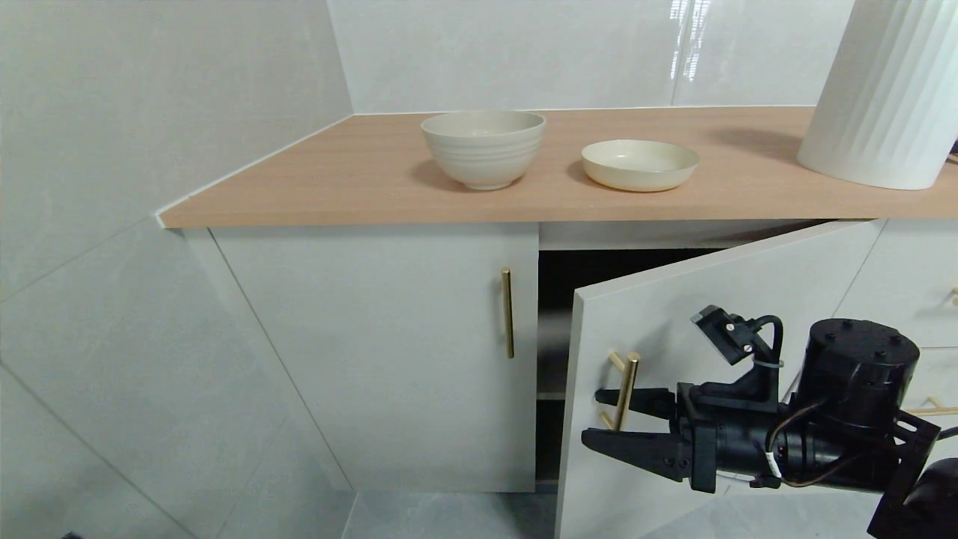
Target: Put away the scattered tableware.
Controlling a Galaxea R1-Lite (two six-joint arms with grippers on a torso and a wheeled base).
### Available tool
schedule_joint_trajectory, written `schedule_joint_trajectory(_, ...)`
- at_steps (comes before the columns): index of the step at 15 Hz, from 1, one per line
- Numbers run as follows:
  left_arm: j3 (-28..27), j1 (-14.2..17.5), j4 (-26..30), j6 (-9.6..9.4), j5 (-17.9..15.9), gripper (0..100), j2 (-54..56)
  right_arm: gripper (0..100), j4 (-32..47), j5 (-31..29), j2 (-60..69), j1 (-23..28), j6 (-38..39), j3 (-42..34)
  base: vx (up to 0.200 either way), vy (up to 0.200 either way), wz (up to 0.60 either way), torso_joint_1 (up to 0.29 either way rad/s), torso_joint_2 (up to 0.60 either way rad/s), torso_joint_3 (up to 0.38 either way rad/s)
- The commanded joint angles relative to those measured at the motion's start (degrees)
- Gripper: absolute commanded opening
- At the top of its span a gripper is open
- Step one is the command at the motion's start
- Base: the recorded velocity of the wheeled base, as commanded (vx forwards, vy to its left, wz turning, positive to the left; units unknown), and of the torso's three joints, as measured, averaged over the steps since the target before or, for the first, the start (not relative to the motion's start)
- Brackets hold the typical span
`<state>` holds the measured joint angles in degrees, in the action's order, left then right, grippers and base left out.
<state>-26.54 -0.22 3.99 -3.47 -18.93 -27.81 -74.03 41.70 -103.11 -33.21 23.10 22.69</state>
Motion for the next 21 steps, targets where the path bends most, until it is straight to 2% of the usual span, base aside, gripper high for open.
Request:
schedule_joint_trajectory(1, -8.35, -2.51, -5.3, 0.75, -7.87, 100, -28.44, 100, 0.12, 0.31, -0.69, -0.45, 0.01, -0.27, 0.0, 0.0, 0.0, 0.0, 0.0, 0.0)
schedule_joint_trajectory(2, -8.18, -4.97, -10.05, 1.1, -7.87, 100, -33.1, 100, 0.12, 0.22, -0.52, -0.45, 0.01, -0.45, 0.0, 0.0, 0.0, 0.0, 0.0, 0.0)
schedule_joint_trajectory(4, -7.74, -10.59, -15.06, 3.91, -7.87, 100, -37.5, 100, 0.12, 0.13, -0.08, -0.45, 0.01, -0.45, 0.0, 0.0, 0.0, 0.0, 0.0, 0.0)
schedule_joint_trajectory(5, -8.09, -14.9, -16.82, 7.17, -7.79, 100, -39.25, 100, 0.12, 0.13, -0.08, -0.45, 0.01, -0.45, 0.0, 0.0, 0.0, 0.0, 0.0, 0.0)
schedule_joint_trajectory(6, -8.27, -15.69, -17.17, 7.87, -7.79, 100, -39.69, 100, 0.12, 0.04, -0.08, -0.45, 0.01, -0.45, 0.0, 0.0, 0.0, 0.0, 0.0, 0.0)
schedule_joint_trajectory(7, -9.06, -18.5, -19.37, 11.03, -7.61, 100, -42.24, 100, 0.03, 0.04, -0.25, -0.45, 0.01, -0.45, 0.0, 0.0, 0.0, 0.0, 0.0, 0.0)
schedule_joint_trajectory(8, -9.06, -18.76, -19.72, 11.21, -7.61, 0, -42.77, 100, 0.12, 0.04, -0.34, -0.45, 0.01, -0.54, 0.0, 0.0, 0.0, 0.0, 0.0, 0.0)
schedule_joint_trajectory(11, -9.14, -20.35, -25.43, 11.82, -7.61, 0, -49.1, 100, 0.12, 0.04, -0.34, -0.45, 0.01, -0.54, 0.0, 0.0, 0.0, 0.0, 0.0, 0.0)
schedule_joint_trajectory(14, -8.18, -25.97, -36.51, 16.22, -7.61, 0, -57.27, 100, 0.12, 0.04, -0.52, -0.45, -0.34, -1.07, 0.0, 0.0, 0.0, 0.0, 0.0, 0.0)
schedule_joint_trajectory(16, -7.83, -27.38, -47.4, 16.75, -7.35, 0, -65.62, 100, 0.12, -0.04, -1.13, -0.45, -3.85, -1.42, 0.0, 0.0, 0.0, 0.0, 0.0, 0.0)
schedule_joint_trajectory(17, -7.74, -28.61, -51.1, 16.83, -5.94, 0, -69.75, 100, 0.12, -0.13, -1.22, -0.45, -4.38, -1.51, 0.0, 0.0, 0.0, 0.0, 0.0, 0.0)
schedule_joint_trajectory(19, -8.27, -32.04, -56.11, 16.83, -2.78, 0, -76.08, 100, 0.12, -0.13, -1.22, -0.45, -4.38, -1.51, 0.0, 0.0, 0.0, 0.0, 0.0, 0.0)
schedule_joint_trajectory(20, -8.27, -32.21, -56.46, 16.83, -2.78, 0, -76.43, 100, 0.12, -0.13, -1.22, -0.45, -4.38, -1.51, 0.0, 0.0, 0.0, 0.0, 0.0, 0.0)
schedule_joint_trajectory(21, -9.5, -34.23, -59.97, 16.83, -2.86, 0, -79.51, 100, 0.12, -0.22, -1.22, -0.37, -4.38, -1.77, 0.0, 0.0, 0.0, 0.0, 0.0, 0.0)
